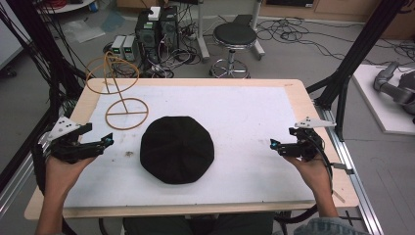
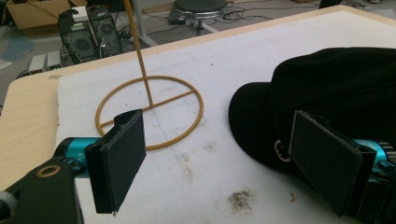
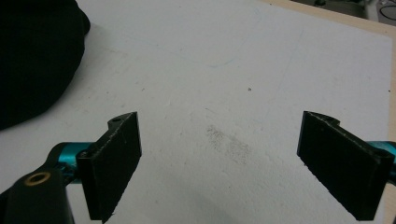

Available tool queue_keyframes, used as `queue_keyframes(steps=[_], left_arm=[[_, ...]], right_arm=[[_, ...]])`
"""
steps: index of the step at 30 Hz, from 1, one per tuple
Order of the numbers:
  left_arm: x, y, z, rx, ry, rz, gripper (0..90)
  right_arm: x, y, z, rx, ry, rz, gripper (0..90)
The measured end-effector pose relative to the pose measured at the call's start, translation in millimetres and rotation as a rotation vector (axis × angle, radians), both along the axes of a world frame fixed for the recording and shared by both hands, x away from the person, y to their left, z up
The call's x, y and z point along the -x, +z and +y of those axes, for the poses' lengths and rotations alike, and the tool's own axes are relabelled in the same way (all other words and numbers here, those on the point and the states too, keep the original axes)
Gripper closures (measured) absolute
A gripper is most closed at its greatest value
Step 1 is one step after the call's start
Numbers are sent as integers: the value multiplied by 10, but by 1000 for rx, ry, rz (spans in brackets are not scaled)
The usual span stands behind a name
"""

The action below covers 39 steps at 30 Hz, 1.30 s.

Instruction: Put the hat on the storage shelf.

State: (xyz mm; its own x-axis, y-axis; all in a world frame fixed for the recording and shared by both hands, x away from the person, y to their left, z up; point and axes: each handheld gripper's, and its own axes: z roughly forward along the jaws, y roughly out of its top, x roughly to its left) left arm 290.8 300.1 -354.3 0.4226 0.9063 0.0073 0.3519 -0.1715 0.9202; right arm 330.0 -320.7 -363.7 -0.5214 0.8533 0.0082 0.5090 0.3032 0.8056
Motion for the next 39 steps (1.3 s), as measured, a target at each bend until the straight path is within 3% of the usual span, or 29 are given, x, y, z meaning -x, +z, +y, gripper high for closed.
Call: queue_keyframes(steps=[9,15,30,39], left_arm=[[-7,53,-115,21,-49,-44,188],[-51,71,-300,31,-112,-71,187],[-185,-5,-712,31,-270,-100,178],[-251,-63,-934,37,-385,-95,178]], right_arm=[[12,4,-7,-4,-8,2,133],[33,1,-25,-5,-11,0,134],[52,-6,-46,-7,-17,4,134],[47,-10,-34,-4,-12,7,134]])
